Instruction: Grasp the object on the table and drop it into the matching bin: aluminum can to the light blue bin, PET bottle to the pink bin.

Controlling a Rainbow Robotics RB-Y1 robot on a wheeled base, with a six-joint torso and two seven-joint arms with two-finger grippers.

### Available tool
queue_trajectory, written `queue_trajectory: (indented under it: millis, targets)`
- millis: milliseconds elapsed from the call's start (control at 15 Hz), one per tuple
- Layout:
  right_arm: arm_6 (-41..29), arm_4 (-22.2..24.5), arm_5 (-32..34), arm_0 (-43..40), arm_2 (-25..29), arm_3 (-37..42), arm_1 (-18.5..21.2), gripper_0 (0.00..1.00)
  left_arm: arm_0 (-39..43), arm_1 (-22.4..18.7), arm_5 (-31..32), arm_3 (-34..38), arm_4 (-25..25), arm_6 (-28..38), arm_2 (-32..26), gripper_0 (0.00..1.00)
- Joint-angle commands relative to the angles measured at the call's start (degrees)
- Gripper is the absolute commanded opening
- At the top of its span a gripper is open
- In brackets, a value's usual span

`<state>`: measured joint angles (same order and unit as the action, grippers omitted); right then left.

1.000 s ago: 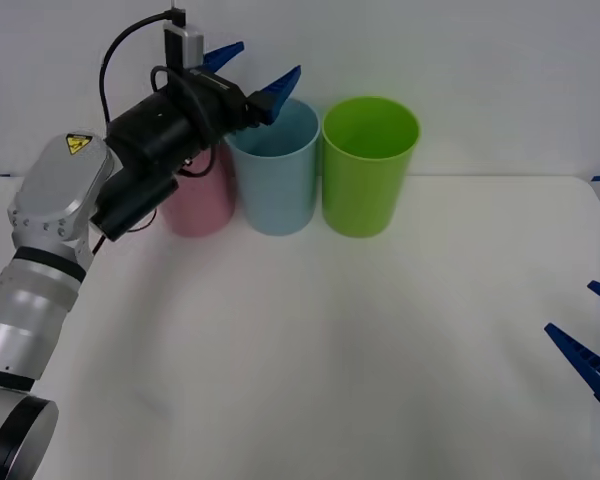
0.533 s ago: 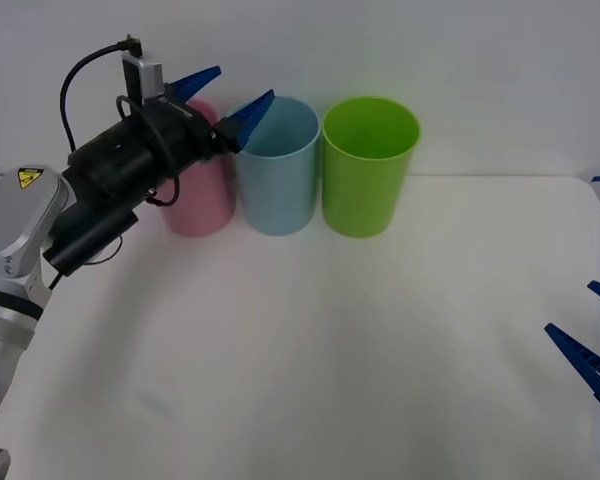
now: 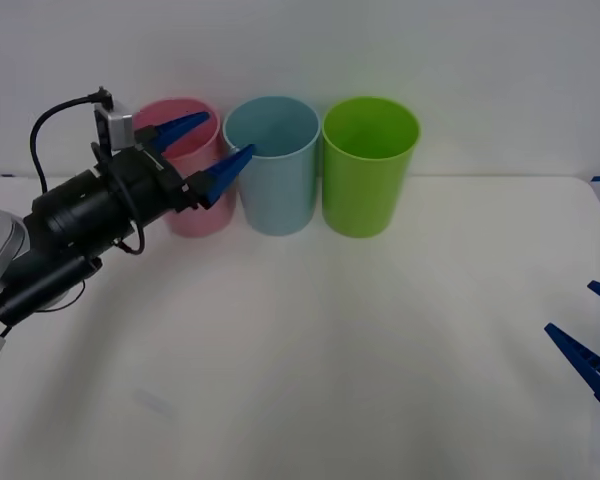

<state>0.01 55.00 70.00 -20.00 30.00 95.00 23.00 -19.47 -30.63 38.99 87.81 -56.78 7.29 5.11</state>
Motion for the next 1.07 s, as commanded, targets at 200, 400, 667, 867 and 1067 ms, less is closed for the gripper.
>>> queue_trajectory:
  millis: [200, 400, 667, 867, 1067]
  targets:
    - [-0.01, 0.0, 0.0, 0.0, 0.0, 0.0, 0.0, 1.0, 4.88, -2.68, 8.21, -0.01, 3.26, -4.57, -1.94, 1.0]
    - [-0.01, 0.0, 0.0, 0.0, 0.0, 0.0, 0.0, 1.0, 8.66, -2.77, 16.65, 0.17, 1.5, -5.18, -6.51, 1.0]
    - [-0.01, 0.0, 0.0, 0.0, 0.0, 0.0, 0.0, 1.0, 14.19, -2.77, 24.91, 2.89, -0.87, -5.36, -12.05, 1.0]
    - [-0.01, 0.0, 0.0, 0.0, 0.0, 0.0, 0.0, 1.0, 18.94, -2.77, 27.55, 5.88, -0.96, -5.62, -16.18, 1.0]
    - [-0.01, 0.0, 0.0, 0.0, 0.0, 0.0, 0.0, 1.0, 23.95, -2.77, 30.18, 9.66, -3.95, -5.97, -21.54, 1.0]
